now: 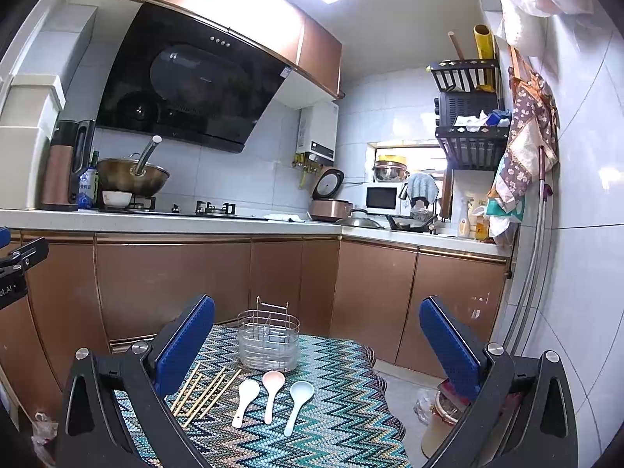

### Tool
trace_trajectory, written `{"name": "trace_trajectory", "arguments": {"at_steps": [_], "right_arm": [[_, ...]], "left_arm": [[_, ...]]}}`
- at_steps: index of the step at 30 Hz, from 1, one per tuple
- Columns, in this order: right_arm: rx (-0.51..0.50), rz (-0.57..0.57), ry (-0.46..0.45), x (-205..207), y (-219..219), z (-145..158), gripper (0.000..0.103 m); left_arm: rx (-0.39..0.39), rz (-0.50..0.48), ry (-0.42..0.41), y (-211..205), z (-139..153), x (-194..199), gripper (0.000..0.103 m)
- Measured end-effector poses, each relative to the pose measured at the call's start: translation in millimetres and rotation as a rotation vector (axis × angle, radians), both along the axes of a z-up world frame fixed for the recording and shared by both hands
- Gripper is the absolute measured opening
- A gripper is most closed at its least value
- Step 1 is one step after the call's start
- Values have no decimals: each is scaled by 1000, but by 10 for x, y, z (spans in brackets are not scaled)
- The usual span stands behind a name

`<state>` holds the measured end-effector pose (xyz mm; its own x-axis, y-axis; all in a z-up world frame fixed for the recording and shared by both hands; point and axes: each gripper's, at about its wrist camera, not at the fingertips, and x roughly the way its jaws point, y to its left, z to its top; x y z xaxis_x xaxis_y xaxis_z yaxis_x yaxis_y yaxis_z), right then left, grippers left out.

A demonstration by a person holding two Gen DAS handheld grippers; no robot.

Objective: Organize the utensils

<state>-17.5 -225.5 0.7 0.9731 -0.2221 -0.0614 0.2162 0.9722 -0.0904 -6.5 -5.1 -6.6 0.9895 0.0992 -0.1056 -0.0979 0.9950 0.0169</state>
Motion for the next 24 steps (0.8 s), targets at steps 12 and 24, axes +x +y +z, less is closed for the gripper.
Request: {"name": "trace_trajectory", "arguments": {"at_steps": [12,24], "right_arm": [[1,-4,-6,0,2,-22,103],[39,-7,-39,-8,-112,-64,103]], "left_arm": [[-20,-8,-5,47,-14,7,78],[6,-21,40,32,-64,98,78]]}}
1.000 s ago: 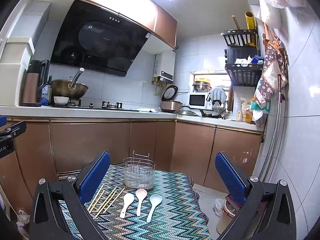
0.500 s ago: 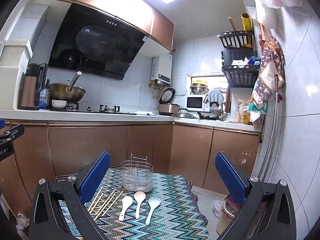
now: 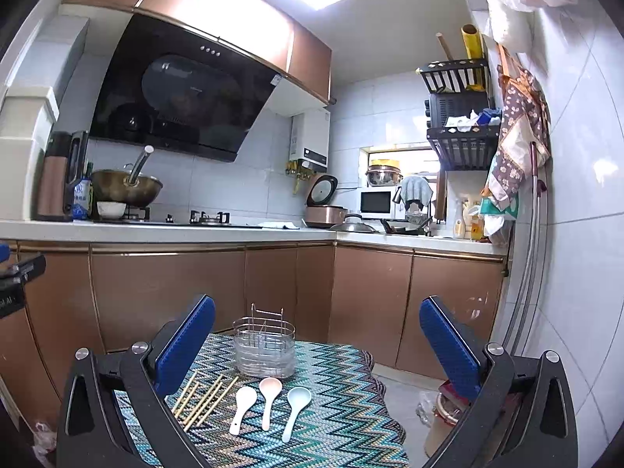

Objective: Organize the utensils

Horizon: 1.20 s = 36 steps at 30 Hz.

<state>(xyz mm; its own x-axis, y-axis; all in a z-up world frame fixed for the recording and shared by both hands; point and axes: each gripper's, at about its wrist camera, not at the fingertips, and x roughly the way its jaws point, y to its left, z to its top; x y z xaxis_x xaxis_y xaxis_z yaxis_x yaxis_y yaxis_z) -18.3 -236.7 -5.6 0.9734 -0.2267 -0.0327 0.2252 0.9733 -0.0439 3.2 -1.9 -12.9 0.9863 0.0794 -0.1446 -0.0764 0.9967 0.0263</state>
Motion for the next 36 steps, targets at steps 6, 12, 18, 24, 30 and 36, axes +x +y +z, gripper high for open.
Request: {"name": "trace_trajectory", "arguments": {"at_steps": [6,12,18,24,30,36], "right_arm": [[12,-7,2,57,-85,-27,103],[38,-5,-7,160,-215,-77,103],[70,10,99,528,-349,-289,103],[95,41,252,1043,-522,-599,103],[137,55,391,1613,-821,-890,103],[284,191,594,2335,-1243,-1355,87]], "left_arm": [[-29,-30,-16,1,-7,56,78],[-68,-77,-36,40,-13,228,78],[-107,-116,89,78,-221,742,78],[-124,-195,277,29,-483,1384,78],[-194,-301,513,-108,-809,2131,78],[-187,-355,721,-462,-1241,2865,77]]}}
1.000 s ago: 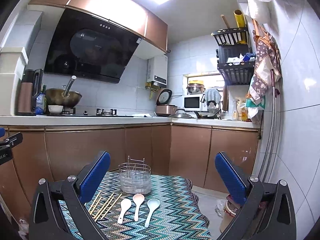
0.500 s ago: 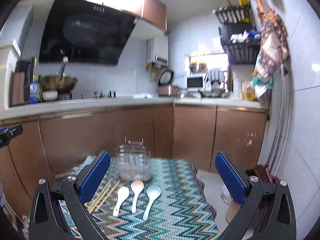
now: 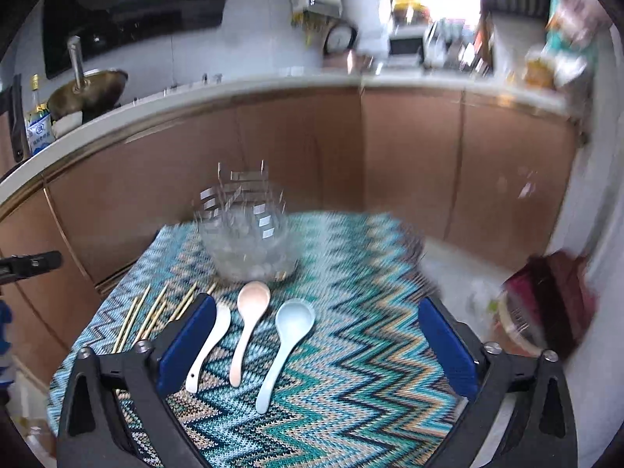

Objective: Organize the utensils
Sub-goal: 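Grasp a white ceramic spoon with the right gripper while the left gripper approaches the chopsticks, then close the left gripper on a wooden chopstick while the right gripper holds the spoon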

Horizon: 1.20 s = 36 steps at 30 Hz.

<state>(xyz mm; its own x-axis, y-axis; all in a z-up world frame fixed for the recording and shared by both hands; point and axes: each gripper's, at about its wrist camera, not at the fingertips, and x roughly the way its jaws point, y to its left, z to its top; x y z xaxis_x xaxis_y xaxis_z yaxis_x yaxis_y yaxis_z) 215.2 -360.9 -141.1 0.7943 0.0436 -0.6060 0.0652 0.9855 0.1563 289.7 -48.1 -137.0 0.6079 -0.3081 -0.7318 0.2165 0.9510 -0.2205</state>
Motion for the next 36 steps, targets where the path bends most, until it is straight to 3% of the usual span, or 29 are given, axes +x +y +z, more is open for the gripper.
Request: {"name": "trace_trajectory", "arguments": {"at_steps": [1,4,10,19,24,29,30,34,36], "right_arm": [[34,19,35,106,-54,-90,78],[113,81,132,414,-181,-406,64],[211,195,257,911,-278,-869,47],[229,318,317,1263,-347,-1075,32],[205,366,351,1376,-327,-1148,29],[203,400,372,1441,-338,-1194,27],[201,410,375,1453,-337,-1193,25],[184,437,386,1486,-262,-1225,12],[168,445,388,1495,-233,-1229,11]], "left_arm": [[0,-11,34,-68,-84,126,77],[9,-41,104,-224,-312,439,74],[46,-75,230,-428,-697,952,54],[102,-113,366,-623,-1060,1372,35],[142,-119,406,-708,-1202,1496,27],[168,-123,434,-782,-1300,1609,21],[171,-124,441,-788,-1318,1622,16],[186,-123,440,-833,-1359,1644,11],[181,-123,435,-837,-1357,1666,8]]}}
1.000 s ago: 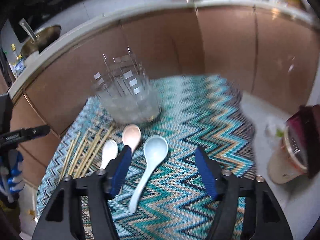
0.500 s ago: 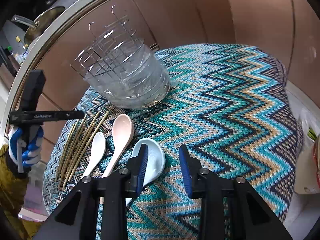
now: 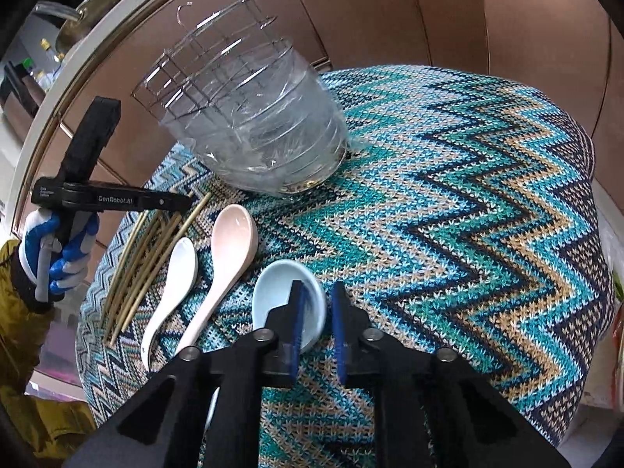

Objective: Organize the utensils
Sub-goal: 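Close the left gripper on a wooden chopstick while the right gripper holds the spoon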

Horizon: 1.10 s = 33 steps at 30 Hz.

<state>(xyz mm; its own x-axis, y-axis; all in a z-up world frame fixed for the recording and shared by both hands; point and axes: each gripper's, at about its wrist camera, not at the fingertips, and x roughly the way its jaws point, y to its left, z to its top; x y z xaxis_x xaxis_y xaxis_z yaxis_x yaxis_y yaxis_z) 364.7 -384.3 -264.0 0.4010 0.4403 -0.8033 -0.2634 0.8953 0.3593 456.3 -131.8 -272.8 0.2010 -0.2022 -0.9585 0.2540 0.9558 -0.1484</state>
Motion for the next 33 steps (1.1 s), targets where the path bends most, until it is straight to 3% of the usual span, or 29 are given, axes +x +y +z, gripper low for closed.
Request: {"name": "trace_trajectory", "arguments": {"at_steps": [7,18,23,33], "right_arm": [[-42,-31,-59,-171,27,178,7],[-117,-84,-193,-885,181,777,7],[-106,-100,-221,-1107,168,838,7],[-29,-127,-210,-995,-2,629,7]], "left_arm": [[-50,25,-78,161,188,-210,5],[-98,30,-203,386,723,-835,5],[-92,15,-188,306,617,-678,7],[-66,12,-100,131,201,-223,8]]}}
